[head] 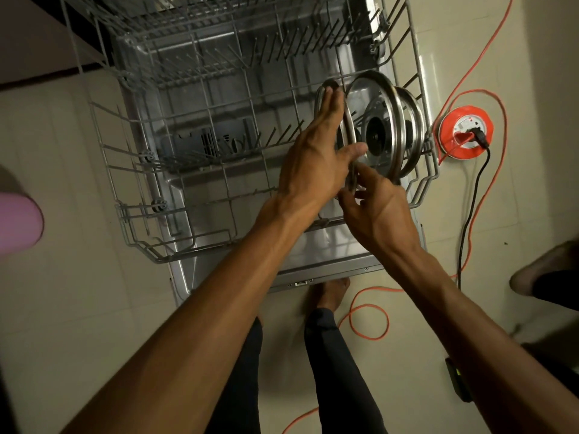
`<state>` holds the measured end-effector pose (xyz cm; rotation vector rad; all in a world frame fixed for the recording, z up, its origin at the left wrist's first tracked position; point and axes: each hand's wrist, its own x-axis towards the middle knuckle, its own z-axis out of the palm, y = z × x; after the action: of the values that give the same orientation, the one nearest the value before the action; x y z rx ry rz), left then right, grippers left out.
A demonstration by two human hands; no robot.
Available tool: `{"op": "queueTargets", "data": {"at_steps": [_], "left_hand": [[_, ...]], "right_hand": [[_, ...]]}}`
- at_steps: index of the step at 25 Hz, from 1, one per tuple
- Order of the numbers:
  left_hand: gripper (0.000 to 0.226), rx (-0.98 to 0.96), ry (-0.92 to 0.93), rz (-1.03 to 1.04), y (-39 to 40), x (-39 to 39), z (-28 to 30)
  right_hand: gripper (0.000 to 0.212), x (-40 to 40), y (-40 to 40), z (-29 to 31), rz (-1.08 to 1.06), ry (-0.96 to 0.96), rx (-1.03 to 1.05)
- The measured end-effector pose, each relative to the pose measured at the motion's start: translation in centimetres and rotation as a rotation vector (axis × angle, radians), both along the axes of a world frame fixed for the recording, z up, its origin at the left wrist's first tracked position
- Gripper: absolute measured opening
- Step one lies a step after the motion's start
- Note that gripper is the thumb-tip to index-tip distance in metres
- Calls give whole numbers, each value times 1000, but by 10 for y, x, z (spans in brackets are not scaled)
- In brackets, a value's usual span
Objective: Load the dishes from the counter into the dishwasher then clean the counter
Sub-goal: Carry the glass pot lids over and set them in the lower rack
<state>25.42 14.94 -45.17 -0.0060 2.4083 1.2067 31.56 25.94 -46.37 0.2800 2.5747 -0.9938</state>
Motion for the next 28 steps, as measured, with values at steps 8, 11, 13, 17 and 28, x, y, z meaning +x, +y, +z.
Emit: {"op": "queueTargets", "data": {"at_steps": [8,11,13,17,28], "left_hand": [[63,-139,-54,-6,-29,49,48],[64,-128,-57,15,-42,60,74],[65,-132,-47,43,-51,64,97],[66,-145,-9,96,-66,68,153],[62,-127,-90,191,-105,114,362]], "right_hand": [[37,-8,-3,60,45,71,13],[41,-9,-8,85,114,110,26],[49,-9,-12,105,165,147,48],[61,-6,-18,154,242,181,66],[70,25,-29,363,256,193,-63]]}}
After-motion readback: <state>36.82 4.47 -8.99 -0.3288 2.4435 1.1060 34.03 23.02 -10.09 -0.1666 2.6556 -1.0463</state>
